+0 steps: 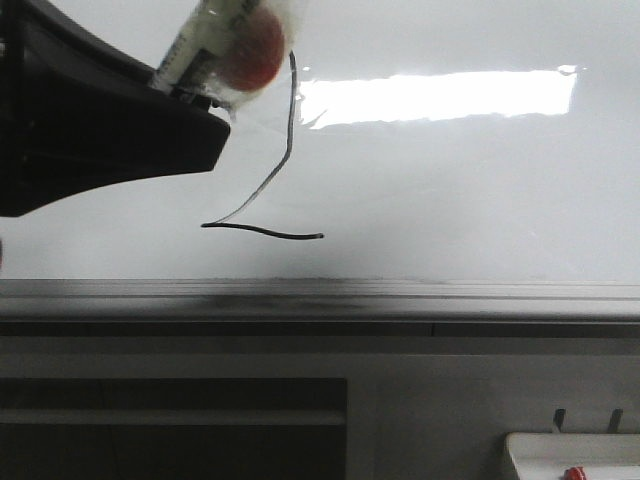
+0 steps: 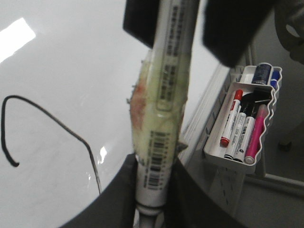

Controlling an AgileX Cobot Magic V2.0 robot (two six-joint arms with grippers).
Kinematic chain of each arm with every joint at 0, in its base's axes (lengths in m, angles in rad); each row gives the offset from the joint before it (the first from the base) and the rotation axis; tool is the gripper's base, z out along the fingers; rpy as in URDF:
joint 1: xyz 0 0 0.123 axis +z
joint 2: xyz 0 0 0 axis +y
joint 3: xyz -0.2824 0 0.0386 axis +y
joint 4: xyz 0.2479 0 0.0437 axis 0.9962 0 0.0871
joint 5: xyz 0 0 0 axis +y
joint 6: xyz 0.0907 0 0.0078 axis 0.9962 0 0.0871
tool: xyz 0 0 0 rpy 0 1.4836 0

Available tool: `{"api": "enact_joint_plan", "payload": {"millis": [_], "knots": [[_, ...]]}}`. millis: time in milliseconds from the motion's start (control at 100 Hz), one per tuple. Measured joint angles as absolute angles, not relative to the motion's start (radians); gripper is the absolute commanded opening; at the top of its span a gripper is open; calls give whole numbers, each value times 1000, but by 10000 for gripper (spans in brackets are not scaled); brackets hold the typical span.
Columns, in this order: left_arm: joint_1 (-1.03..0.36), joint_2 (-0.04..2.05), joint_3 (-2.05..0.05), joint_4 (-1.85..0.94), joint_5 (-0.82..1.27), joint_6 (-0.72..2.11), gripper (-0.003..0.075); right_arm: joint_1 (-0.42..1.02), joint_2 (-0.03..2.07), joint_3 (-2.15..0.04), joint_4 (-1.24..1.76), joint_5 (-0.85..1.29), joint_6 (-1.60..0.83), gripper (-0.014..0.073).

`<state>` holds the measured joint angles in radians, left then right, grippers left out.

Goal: Write number 2 on whiteboard

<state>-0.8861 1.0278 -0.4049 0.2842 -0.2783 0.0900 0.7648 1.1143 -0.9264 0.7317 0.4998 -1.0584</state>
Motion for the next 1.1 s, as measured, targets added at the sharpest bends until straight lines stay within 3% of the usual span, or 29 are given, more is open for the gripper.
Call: {"api": "enact_joint_plan", "payload": {"millis": [40,230,400,960,1100], "knots": [[-881,1028,-405,231,-276,90,-20,765,1114,-926,730,444,-1058,666],[-819,1028,-405,-258,-275,86,-20,765,1075,-926,730,186,-1058,601],[-741,1040,-405,-604,-260,84,-20,765,1046,-926,738,116,-1058,566],[-666,1112,-407,-674,-142,84,-16,765,1045,-926,738,152,-1060,566],[-666,1112,-409,-674,-142,84,78,765,1045,-926,738,169,-1060,566]]}}
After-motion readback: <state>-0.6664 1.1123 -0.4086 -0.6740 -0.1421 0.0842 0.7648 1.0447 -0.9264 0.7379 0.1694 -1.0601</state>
